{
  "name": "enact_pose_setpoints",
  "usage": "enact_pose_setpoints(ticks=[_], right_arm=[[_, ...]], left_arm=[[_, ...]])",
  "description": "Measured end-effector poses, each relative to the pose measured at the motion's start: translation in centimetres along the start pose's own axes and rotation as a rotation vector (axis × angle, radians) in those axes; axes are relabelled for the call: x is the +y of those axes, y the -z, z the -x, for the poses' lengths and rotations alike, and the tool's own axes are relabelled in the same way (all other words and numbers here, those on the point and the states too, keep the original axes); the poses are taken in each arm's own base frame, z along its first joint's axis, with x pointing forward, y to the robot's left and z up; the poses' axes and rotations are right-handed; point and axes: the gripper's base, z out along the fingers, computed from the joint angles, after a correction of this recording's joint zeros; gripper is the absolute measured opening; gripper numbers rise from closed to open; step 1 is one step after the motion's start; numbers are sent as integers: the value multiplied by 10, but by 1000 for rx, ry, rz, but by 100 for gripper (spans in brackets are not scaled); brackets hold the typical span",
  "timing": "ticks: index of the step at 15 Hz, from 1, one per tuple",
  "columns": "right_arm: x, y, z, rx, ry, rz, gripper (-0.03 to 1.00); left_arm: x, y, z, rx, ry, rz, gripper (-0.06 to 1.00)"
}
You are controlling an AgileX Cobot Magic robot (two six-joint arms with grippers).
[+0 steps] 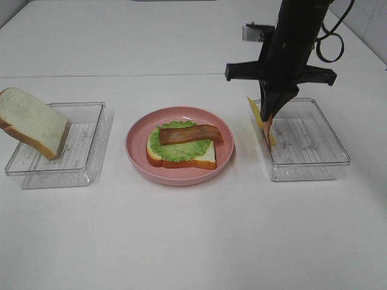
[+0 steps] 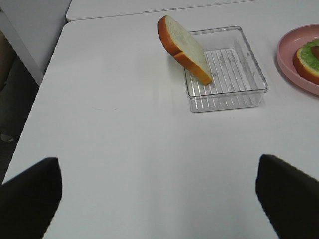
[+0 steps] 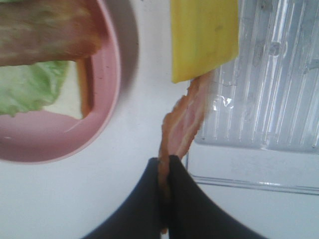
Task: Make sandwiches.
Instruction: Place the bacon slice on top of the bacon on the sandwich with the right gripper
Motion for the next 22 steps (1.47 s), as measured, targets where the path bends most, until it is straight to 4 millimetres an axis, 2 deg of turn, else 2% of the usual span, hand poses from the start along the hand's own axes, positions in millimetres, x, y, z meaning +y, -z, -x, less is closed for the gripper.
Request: enact_pose_setpoints(ticks=[2,3,4,7,9,11,12,14,15,18,22], right_arm=[[1,34,-10,-76,14,33,2],[0,40,-12,-92,16,38,2],[1,62,-21,-139,18,67,2],[13,79,-32,-133,11,229,2],[35,79,-29,-142,47,443,2],[51,75,-25,-139,69,569,2],[62,65,-21,-119,84,638,2],[81,41,-15,-69,109,720,2],[93,20,-10,-36,114,753,2],[103,-10,-2,-6,117,783,2],[106,-31,7,-21,118,806,2]], left_arm=[[0,0,0,0,0,0,98],[0,0,0,0,0,0,98],[0,0,0,0,0,0,98],[0,0,0,0,0,0,98],[0,0,0,0,0,0,98],[0,0,0,0,0,0,98],[0,0,0,0,0,0,98],[0,0,0,0,0,0,98],[0,0,0,0,0,0,98],[0,0,0,0,0,0,98],[0,0,0,0,0,0,98]])
